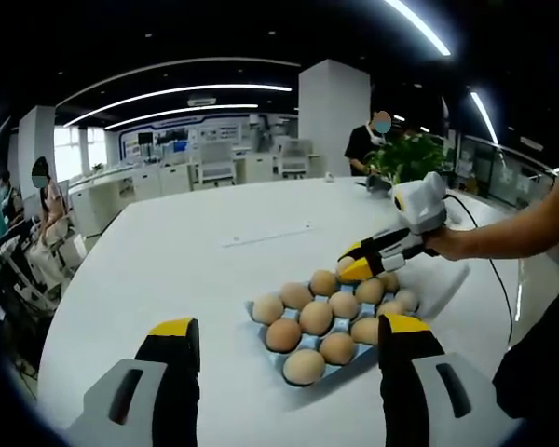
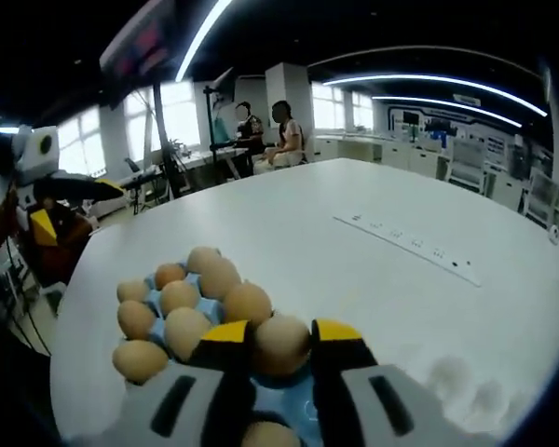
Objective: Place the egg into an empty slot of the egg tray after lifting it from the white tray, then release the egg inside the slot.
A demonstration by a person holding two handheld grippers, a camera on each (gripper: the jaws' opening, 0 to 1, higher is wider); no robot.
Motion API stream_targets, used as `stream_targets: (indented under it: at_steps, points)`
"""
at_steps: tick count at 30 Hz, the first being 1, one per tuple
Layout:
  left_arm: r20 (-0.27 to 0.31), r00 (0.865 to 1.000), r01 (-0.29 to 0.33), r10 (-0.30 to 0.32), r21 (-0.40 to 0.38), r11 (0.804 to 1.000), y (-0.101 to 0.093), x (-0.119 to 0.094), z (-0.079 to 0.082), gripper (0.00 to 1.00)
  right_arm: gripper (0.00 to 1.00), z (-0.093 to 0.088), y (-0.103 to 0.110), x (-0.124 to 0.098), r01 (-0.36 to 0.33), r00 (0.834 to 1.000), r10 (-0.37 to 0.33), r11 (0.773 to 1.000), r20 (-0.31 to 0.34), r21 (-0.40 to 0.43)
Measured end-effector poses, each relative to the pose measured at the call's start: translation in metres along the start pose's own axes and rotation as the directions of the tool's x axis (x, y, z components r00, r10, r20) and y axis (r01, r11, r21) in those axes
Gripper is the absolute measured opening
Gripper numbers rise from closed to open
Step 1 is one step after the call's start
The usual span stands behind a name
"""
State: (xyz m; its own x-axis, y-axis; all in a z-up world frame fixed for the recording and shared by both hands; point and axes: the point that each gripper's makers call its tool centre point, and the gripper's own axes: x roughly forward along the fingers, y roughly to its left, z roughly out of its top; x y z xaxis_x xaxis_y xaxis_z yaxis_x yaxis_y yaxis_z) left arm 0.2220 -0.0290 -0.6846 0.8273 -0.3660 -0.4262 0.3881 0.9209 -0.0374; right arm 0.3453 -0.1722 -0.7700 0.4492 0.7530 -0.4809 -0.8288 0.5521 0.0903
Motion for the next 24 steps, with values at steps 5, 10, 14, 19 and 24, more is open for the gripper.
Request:
stream_targets:
  at_steps: [5, 10, 14, 19, 24]
  points:
    - [-0.004, 1.0, 0.009, -0.009, 0.005, 1.0, -0.0025, 0.0021, -0.0003, 0.79, 0.24, -0.0036, 0.0024, 0.001, -0.027, 1.0, 0.028, 0.999, -0.014, 0.029]
    - [-0.002, 1.0, 0.011, -0.011, 0.007, 1.0, -0.0023, 0.0031, 0.001, 0.79, 0.25, -0.0058, 0.0021, 0.0027, -0.045, 0.998, 0.048, 0.996, -0.029, 0.077]
    - [-0.002, 1.0, 0.012, -0.012, 0.009, 1.0, -0.0018, 0.0032, 0.0014, 0.79, 0.25, -0.0067, 0.0047, 0.0018, -0.053, 0.998, 0.057, 0.994, -0.039, 0.096]
    - [0.006, 1.0, 0.003, -0.003, 0.007, 1.0, -0.0017, 0.0029, 0.0035, 0.79, 0.25, -0.007, 0.0046, 0.002, -0.062, 0.997, 0.067, 0.993, -0.041, 0.105]
    - [0.007, 1.0, 0.004, -0.005, 0.008, 1.0, -0.0015, 0.0024, 0.0048, 0.79, 0.25, -0.007, 0.0046, 0.0031, -0.069, 0.996, 0.074, 0.993, -0.046, 0.1]
